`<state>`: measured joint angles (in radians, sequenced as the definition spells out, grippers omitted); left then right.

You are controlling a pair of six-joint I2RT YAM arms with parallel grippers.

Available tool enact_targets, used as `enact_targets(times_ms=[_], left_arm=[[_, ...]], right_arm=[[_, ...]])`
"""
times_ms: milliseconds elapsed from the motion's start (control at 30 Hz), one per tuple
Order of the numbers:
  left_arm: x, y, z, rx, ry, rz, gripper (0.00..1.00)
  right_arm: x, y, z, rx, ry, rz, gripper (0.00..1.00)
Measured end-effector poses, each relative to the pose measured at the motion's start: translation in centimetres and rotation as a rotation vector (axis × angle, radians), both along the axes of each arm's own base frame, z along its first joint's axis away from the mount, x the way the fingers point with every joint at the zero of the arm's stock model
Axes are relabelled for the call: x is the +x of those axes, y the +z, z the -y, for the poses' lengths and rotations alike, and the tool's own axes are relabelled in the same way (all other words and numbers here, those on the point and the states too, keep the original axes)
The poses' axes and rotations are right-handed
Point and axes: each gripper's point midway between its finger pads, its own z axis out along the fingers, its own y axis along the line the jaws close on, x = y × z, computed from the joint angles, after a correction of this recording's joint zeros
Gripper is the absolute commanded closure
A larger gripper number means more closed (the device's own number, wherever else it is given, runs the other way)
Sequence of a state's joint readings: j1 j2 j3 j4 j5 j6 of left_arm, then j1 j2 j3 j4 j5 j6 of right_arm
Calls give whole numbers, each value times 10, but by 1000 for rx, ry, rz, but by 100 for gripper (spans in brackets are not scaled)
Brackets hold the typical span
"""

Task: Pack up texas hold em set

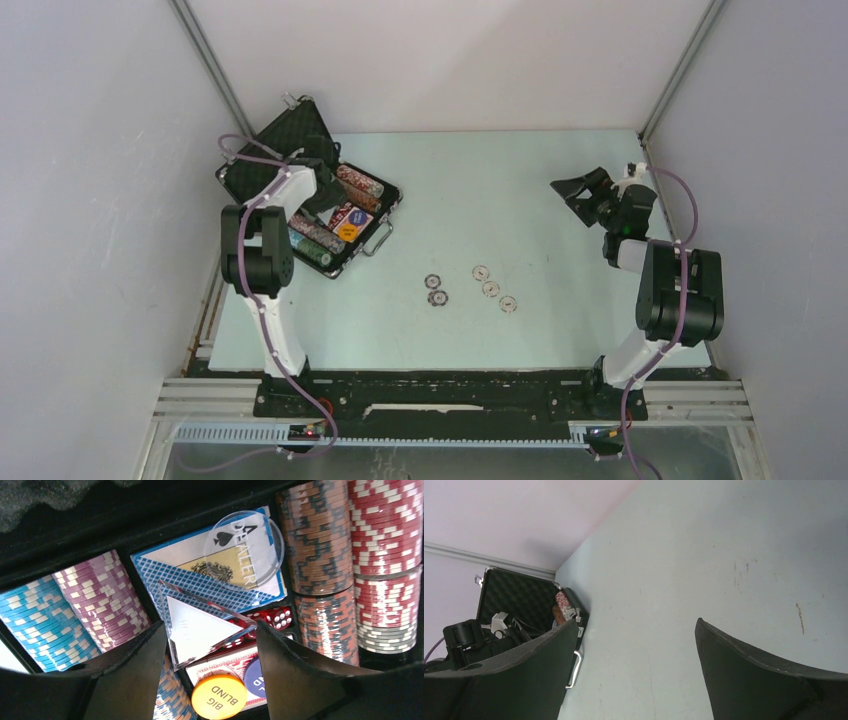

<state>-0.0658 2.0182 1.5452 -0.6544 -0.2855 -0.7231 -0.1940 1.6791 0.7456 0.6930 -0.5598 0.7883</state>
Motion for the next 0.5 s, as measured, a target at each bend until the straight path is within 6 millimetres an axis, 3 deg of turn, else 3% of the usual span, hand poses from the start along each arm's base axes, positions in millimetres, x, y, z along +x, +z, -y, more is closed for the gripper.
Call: enact_targets(times_ms=[200,400,500], left_arm=[[12,5,-2,19,-37,12,22],[9,4,-8,55,-69,-9,22],[8,4,-10,73,-84,-19,12]], right_arm=[[1,-3,0,2,1,-8,4],[1,-3,-2,2,6,-8,3],[1,-2,-3,2,9,-6,4]])
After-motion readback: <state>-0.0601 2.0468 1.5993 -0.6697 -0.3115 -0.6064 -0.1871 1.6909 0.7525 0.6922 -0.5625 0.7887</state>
